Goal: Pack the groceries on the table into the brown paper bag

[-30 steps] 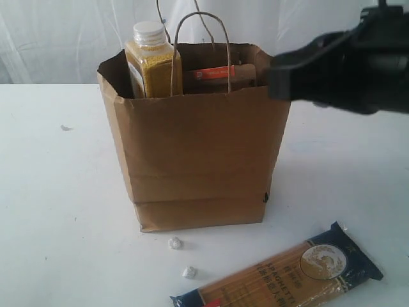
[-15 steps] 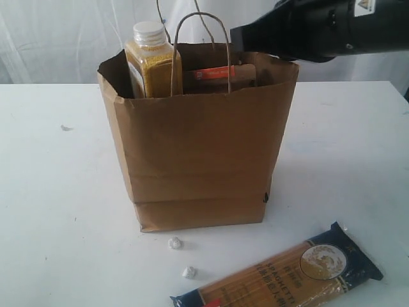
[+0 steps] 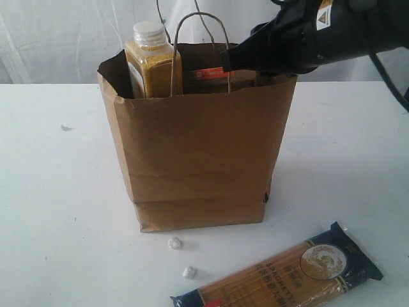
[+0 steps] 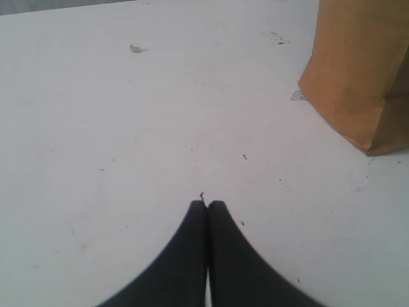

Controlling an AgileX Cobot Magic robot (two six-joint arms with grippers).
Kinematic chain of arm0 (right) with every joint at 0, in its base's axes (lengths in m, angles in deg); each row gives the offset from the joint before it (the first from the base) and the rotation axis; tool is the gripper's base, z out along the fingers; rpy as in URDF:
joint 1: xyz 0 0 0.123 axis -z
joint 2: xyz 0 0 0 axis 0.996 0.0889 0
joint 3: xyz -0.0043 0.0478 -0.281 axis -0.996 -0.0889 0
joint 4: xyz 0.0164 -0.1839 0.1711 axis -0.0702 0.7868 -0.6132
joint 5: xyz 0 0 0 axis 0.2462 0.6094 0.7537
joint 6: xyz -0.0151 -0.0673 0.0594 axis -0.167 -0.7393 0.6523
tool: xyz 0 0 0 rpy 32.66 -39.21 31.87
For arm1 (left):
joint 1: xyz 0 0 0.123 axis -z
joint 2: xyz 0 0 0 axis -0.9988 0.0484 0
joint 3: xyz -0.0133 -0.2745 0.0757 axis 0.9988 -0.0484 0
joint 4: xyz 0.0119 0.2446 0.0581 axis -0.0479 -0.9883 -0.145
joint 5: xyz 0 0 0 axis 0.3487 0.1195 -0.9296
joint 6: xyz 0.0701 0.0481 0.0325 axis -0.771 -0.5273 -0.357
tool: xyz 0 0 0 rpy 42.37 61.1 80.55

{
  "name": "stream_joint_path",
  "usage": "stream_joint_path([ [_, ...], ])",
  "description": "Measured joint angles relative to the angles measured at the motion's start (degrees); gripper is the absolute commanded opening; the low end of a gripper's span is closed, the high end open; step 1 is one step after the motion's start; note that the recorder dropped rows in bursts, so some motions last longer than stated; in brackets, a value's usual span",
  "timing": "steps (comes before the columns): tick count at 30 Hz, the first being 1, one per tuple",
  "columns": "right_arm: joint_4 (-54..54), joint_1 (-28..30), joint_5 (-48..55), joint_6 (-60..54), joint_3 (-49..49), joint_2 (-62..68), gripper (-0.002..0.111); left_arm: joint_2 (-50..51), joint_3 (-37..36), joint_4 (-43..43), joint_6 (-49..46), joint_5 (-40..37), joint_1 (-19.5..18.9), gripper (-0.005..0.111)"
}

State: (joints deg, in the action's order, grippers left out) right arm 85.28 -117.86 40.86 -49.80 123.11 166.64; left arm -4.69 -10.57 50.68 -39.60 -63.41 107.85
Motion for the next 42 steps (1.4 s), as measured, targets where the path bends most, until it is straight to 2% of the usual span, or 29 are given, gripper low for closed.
stream_joint_path([
  [7, 0.2, 0.0, 0.0, -0.2, -0.2, -5.4, 0.049, 0.0, 0.0, 0.0, 0.0, 0.0, 0.0, 0.0],
  [14, 0.2, 0.0, 1.6, -0.2, -5.0, -18.0, 0.049, 0.0, 0.0, 0.0, 0.0, 0.0, 0.0, 0.0],
  [21, -0.9, -2.4, 15.2, -1.6, -10.1, -30.4, 0.049, 0.0, 0.0, 0.0, 0.0, 0.0, 0.0, 0.0],
  [25, -6.9, -3.7, 21.6, -6.8, -12.9, -33.4, 0.049, 0.0, 0.0, 0.0, 0.0, 0.0, 0.0, 0.0],
  [34, -21.7, -6.3, 23.7, -21.5, -21.9, -31.1, 0.049, 0.0, 0.0, 0.0, 0.0, 0.0, 0.0, 0.0],
  [42, -30.9, -11.0, 15.5, -29.7, -25.1, -17.7, 0.049, 0.0, 0.0, 0.0, 0.0, 0.0, 0.0, 0.0],
])
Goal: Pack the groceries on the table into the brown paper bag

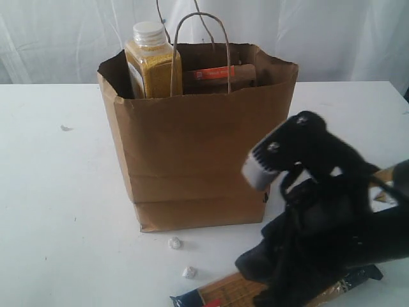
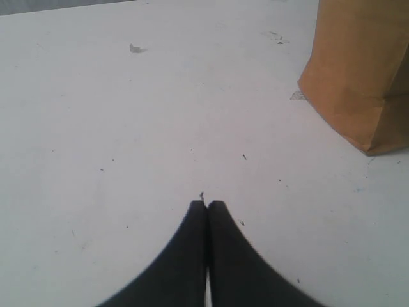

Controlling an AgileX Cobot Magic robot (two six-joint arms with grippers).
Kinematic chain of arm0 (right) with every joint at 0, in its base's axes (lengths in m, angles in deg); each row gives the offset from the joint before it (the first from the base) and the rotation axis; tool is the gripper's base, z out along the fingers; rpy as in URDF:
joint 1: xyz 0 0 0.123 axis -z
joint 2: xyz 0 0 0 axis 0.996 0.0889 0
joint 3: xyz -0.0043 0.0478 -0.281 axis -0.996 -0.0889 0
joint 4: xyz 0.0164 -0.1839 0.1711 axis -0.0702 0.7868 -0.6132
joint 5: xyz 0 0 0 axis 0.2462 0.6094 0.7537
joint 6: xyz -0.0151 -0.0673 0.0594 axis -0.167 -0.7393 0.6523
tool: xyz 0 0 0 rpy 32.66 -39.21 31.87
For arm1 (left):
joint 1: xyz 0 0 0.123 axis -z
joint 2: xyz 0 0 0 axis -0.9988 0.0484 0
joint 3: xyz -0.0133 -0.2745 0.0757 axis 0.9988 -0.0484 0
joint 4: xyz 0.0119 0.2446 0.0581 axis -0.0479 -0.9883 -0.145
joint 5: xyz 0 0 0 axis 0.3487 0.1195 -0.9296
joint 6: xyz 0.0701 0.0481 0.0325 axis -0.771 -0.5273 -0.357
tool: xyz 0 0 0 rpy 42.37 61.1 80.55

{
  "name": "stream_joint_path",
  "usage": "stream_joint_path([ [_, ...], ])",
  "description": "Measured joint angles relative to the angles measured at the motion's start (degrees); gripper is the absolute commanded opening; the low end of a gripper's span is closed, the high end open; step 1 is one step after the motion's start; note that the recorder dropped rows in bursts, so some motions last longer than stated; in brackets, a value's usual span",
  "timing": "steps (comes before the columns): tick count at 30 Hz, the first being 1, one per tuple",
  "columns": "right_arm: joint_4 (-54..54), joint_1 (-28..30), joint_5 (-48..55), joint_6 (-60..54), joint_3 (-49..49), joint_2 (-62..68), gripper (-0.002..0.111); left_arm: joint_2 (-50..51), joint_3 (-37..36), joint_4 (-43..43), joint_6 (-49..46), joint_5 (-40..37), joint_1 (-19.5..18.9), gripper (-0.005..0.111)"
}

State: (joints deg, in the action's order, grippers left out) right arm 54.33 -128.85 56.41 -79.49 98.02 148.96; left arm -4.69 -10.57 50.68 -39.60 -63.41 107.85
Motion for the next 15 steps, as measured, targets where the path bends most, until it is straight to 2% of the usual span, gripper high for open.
stream_joint_path([
  [10, -0.9, -7.3, -8.4, -1.8, 1.8, 20.4, 0.049, 0.0, 0.0, 0.0, 0.0, 0.0, 0.0, 0.0],
  [15, -0.9, -8.4, -9.8, -2.1, 5.2, 26.7, 0.049, 0.0, 0.0, 0.0, 0.0, 0.0, 0.0, 0.0],
])
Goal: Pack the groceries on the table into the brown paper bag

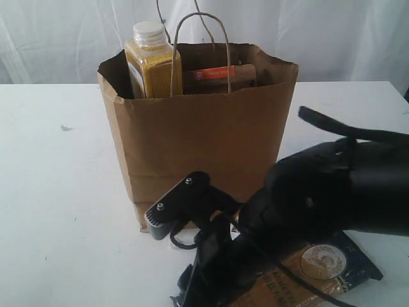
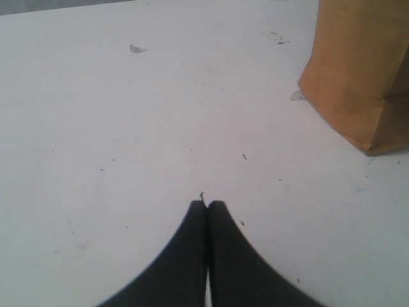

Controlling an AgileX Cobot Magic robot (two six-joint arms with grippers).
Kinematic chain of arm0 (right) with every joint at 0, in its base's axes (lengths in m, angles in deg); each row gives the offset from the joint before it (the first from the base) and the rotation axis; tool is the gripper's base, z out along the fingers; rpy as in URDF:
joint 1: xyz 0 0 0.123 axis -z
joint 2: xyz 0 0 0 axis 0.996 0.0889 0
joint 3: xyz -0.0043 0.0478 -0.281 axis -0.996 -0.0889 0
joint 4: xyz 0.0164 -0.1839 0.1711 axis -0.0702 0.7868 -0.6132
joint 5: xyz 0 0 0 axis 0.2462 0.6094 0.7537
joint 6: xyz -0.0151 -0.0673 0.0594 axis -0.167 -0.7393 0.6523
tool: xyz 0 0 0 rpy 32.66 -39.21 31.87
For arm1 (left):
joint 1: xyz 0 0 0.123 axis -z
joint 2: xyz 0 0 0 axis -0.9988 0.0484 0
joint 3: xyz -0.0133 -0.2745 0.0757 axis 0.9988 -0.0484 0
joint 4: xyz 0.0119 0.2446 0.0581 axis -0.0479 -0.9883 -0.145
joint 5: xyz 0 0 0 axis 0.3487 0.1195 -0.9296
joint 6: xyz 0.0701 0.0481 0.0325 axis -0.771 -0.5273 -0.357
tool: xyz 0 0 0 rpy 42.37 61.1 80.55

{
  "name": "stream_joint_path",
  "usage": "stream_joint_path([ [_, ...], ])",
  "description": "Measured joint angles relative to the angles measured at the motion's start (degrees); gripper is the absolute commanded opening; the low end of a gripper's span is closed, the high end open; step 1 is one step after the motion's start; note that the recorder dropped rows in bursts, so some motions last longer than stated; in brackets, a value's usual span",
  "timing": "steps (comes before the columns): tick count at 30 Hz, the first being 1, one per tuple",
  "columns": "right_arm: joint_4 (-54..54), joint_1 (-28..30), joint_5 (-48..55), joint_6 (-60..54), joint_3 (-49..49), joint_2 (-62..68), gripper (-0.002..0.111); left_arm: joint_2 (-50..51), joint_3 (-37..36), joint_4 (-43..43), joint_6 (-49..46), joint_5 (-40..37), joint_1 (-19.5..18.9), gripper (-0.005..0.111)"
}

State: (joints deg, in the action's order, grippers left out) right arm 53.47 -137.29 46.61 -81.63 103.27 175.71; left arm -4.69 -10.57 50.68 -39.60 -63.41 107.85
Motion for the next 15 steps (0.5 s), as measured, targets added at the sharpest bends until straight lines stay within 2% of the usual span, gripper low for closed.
stream_joint_path([
  [15, 1.2, 0.7, -1.7, 1.8, 6.9, 12.9, 0.049, 0.0, 0.0, 0.0, 0.0, 0.0, 0.0, 0.0],
])
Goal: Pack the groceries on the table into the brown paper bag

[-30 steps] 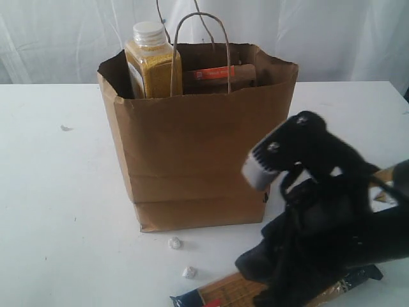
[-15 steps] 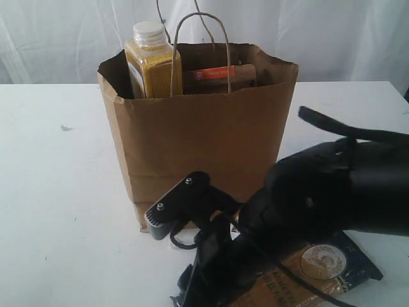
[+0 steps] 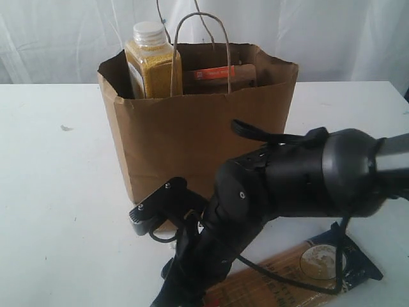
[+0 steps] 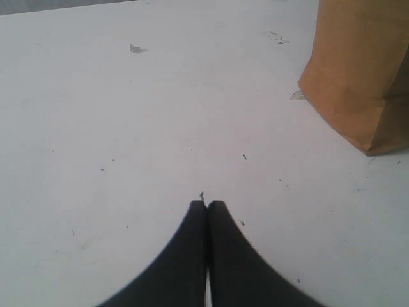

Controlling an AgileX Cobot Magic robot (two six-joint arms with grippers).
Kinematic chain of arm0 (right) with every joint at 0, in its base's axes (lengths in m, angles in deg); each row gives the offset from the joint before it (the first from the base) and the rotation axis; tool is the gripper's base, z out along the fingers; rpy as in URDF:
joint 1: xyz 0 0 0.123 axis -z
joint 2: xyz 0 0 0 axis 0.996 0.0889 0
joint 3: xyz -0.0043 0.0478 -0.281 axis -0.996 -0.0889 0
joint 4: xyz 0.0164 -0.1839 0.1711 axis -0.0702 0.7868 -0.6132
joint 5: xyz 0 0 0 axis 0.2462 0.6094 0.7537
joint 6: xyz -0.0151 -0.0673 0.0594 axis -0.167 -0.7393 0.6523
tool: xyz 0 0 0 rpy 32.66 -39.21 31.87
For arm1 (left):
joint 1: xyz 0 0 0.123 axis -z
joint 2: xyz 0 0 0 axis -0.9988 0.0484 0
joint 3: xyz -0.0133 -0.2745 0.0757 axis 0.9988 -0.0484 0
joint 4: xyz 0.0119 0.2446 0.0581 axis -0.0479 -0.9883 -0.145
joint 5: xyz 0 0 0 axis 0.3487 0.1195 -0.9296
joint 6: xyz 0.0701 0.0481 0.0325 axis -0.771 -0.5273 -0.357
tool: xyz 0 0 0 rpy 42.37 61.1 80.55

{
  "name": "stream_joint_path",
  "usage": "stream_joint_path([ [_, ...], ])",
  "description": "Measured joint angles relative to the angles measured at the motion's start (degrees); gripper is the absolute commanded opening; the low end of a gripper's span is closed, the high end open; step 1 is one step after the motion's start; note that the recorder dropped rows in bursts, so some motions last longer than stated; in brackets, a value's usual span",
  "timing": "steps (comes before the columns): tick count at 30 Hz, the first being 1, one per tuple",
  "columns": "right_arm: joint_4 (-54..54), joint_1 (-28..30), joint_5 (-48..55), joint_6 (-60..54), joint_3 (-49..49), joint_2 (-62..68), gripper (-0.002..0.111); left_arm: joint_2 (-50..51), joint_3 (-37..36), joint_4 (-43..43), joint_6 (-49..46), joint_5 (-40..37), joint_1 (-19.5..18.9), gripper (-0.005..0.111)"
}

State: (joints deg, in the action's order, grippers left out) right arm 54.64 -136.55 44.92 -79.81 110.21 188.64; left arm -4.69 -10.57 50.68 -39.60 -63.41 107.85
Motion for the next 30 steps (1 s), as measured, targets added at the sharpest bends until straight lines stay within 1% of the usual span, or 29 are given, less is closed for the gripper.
stream_joint_path([
  [5, 0.0, 2.5, -0.2, 3.3, 1.2, 2.7, 0.049, 0.0, 0.0, 0.0, 0.0, 0.0, 0.0, 0.0],
  [10, -0.1, 2.9, -0.3, 6.4, 2.0, 4.4, 0.049, 0.0, 0.0, 0.0, 0.0, 0.0, 0.0, 0.0],
  [12, -0.1, 2.9, -1.0, 6.7, 2.0, 5.3, 0.047, 0.0, 0.0, 0.0, 0.0, 0.0, 0.0, 0.0],
  [16, -0.1, 2.9, -1.6, 6.7, 2.0, 5.7, 0.026, 0.0, 0.0, 0.0, 0.0, 0.0, 0.0, 0.0],
  [18, -0.1, 2.9, -1.6, 6.7, 2.0, 5.7, 0.011, 0.0, 0.0, 0.0, 0.0, 0.0, 0.0, 0.0],
  [21, -0.2, 2.9, -1.7, 6.4, 2.0, 5.7, 0.001, 0.0, 0.0, 0.0, 0.0, 0.0, 0.0, 0.0],
  [25, -0.3, 2.9, -1.5, 5.5, 2.0, 5.0, 0.0, 0.0, 0.0, 0.0, 0.0, 0.0, 0.0, 0.0],
  [30, -0.3, 2.9, -0.8, 5.5, 2.0, -0.4, 0.0, 0.0, 0.0, 0.0, 0.0, 0.0, 0.0, 0.0],
])
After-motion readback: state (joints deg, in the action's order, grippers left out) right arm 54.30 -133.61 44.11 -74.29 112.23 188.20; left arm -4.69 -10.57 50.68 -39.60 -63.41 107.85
